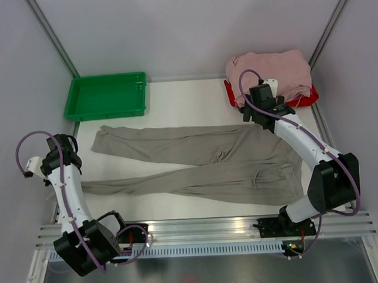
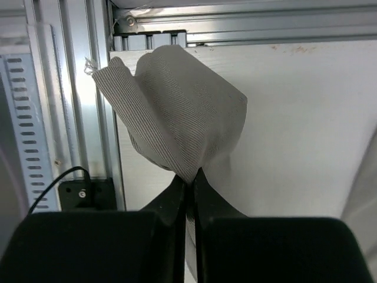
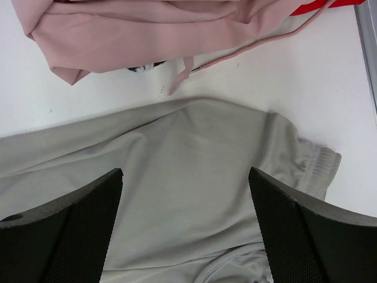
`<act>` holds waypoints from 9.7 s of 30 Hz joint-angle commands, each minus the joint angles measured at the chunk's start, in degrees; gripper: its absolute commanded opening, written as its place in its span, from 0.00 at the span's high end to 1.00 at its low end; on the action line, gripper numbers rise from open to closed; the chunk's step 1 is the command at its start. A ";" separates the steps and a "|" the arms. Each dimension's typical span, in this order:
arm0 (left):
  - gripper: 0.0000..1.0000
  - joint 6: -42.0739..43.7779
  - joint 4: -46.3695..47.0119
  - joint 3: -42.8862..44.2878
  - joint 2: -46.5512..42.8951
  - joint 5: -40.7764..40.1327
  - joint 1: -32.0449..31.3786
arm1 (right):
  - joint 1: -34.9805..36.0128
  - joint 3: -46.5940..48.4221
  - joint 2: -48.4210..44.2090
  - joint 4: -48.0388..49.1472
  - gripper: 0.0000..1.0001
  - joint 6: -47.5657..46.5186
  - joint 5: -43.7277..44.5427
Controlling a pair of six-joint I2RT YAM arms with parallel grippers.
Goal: Fold and stack the trousers
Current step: Flatten the trousers out
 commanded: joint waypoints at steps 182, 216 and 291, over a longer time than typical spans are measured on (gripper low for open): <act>0.04 20.59 24.75 -14.91 7.42 40.20 6.56 | -13.96 -32.93 -18.96 -10.43 0.02 28.26 -10.85; 0.00 31.14 24.84 -6.65 15.51 40.64 6.56 | -17.99 -37.42 -17.11 -7.09 0.80 33.97 -0.40; 0.48 12.50 33.89 -9.37 24.21 33.87 15.52 | -40.33 -14.03 -6.74 -4.02 0.12 15.60 -18.24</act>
